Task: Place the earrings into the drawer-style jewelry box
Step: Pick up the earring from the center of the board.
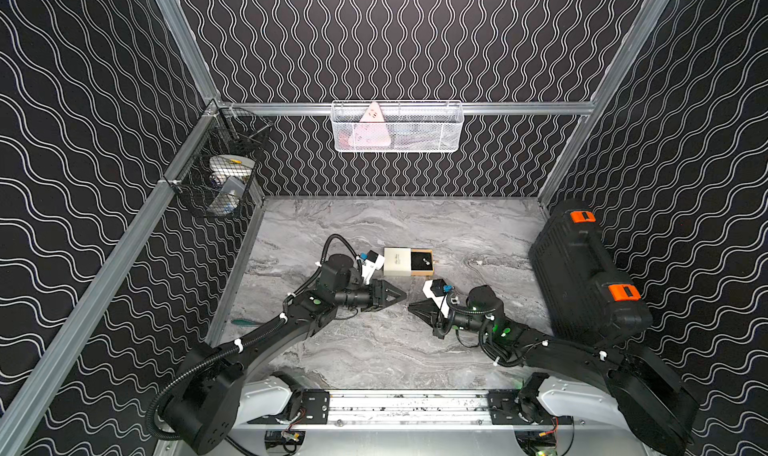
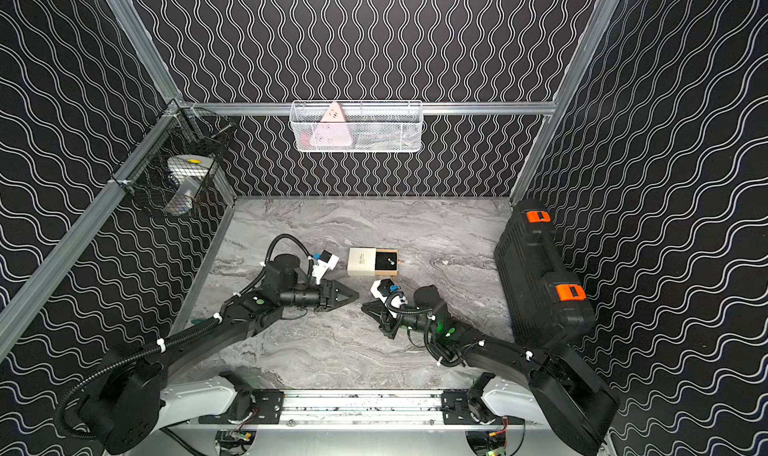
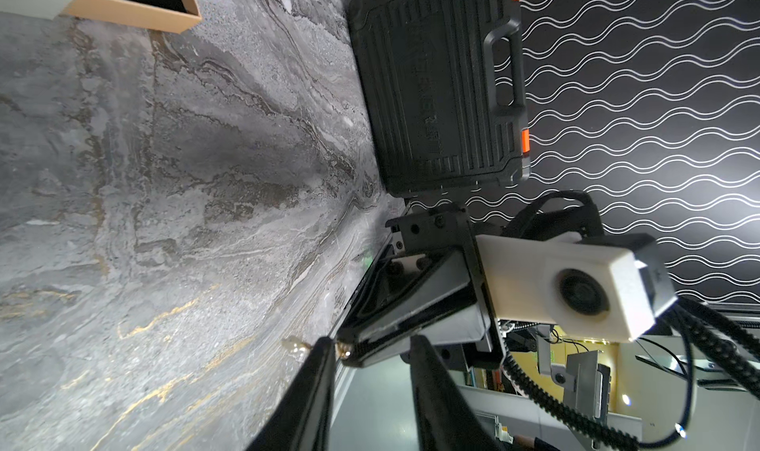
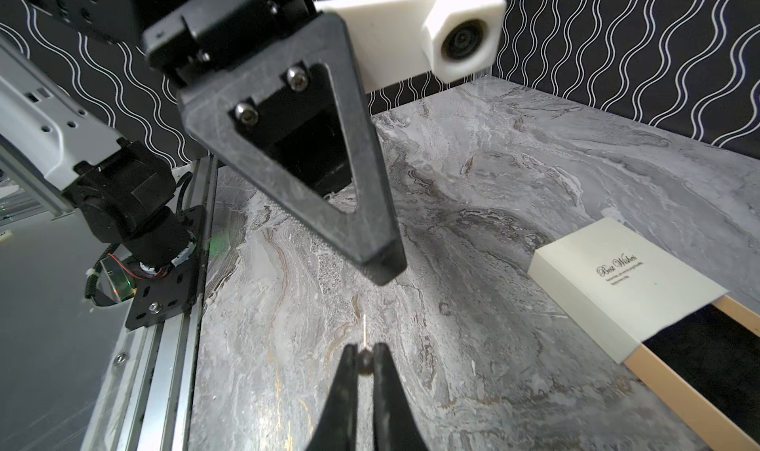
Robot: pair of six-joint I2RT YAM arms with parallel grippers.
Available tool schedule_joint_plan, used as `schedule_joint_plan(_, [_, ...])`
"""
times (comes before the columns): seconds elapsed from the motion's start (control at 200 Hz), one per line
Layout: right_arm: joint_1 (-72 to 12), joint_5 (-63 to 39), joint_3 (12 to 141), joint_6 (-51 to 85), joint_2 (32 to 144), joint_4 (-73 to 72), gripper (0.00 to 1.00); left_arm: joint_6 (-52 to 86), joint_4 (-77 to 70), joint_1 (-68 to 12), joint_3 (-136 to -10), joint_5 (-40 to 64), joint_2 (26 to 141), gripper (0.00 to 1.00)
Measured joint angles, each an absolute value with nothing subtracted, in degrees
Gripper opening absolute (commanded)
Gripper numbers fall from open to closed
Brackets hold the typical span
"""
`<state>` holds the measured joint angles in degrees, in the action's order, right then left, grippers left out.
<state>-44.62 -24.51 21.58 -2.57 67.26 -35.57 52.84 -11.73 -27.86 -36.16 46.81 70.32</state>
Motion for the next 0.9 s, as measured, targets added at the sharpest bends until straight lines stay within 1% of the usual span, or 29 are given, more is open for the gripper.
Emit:
schedule_joint_plan(0.25, [-44.6,-24.7,22.2,-2.6,67.1,-35.4,0.07,52.7,-10.7,-29.0,-36.1,47.4,71.1,0.31])
schedule_joint_plan(0.36, [-44.6,-24.8,22.2,-2.6,67.1,-35.1,0.07,52.7,-10.7,-29.3,-36.1,47.5,71.2,0.28])
schedule_joint_plan(0.46, [-44.6,-24.8,22.2,-2.6,67.1,-35.1,0.07,52.7,-10.6,-29.5,-36.0,47.7,71.2,0.21])
schedule_joint_plan(0.731, [-44.6,-25.2,22.3,-2.7,66.7,-35.0,0.06,52.7,-9.8,-29.5,-36.0,47.3,71.2,0.10])
schedule_joint_plan(0.831, [-44.6,-25.2,22.4,-2.8,66.3,-34.7,0.08,52.7,-9.9,-29.5,-36.0,47.4,71.2,0.04])
schedule_joint_plan(0.901, [-44.6,-25.1,22.4,-2.9,65.9,-34.1,0.11,52.6,-9.9,-29.6,-36.0,47.4,71.2,0.02])
